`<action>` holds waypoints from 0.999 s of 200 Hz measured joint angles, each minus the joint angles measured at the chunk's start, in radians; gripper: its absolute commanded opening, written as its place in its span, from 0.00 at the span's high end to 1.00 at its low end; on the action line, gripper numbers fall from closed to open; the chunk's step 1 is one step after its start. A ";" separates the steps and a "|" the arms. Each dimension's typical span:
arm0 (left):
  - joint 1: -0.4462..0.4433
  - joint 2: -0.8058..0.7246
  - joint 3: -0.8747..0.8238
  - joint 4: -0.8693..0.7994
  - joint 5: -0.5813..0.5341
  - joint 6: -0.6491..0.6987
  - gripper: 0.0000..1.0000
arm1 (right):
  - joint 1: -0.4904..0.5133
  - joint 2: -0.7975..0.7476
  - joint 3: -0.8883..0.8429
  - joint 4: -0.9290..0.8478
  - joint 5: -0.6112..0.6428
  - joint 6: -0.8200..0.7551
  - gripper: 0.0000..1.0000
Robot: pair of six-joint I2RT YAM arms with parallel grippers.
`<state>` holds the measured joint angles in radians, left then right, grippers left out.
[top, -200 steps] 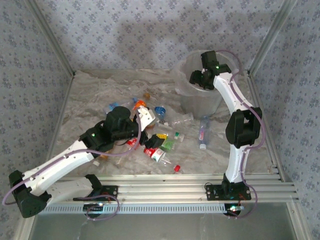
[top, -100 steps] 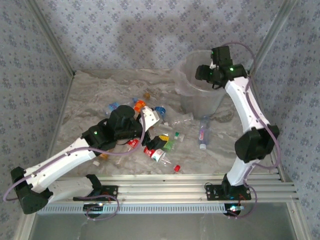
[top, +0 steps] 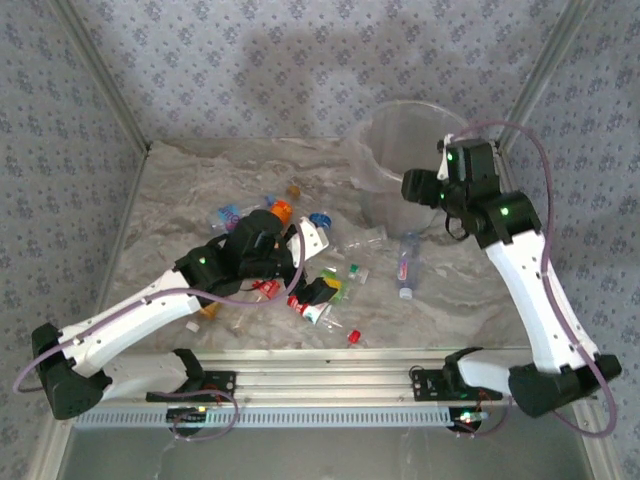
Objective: Put the plastic bottles in the bin
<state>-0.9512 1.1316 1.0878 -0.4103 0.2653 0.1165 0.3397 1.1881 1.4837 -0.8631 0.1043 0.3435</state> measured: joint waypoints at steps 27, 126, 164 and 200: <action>0.000 0.002 0.010 -0.010 0.010 0.007 0.00 | 0.048 -0.096 -0.154 0.000 0.016 0.042 0.26; -0.023 0.035 0.016 -0.032 0.012 0.014 0.00 | 0.000 -0.082 -0.626 0.164 -0.084 0.124 0.22; -0.026 0.035 0.016 -0.036 0.012 0.014 0.00 | -0.066 0.013 -0.692 0.277 -0.110 0.135 0.19; -0.026 0.035 0.016 -0.036 0.012 0.014 0.00 | -0.091 0.109 -0.697 0.380 -0.123 0.116 0.21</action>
<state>-0.9775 1.1671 1.1042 -0.4461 0.2771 0.1310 0.2489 1.2972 0.7868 -0.4831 -0.0189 0.4591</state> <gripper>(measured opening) 0.995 0.802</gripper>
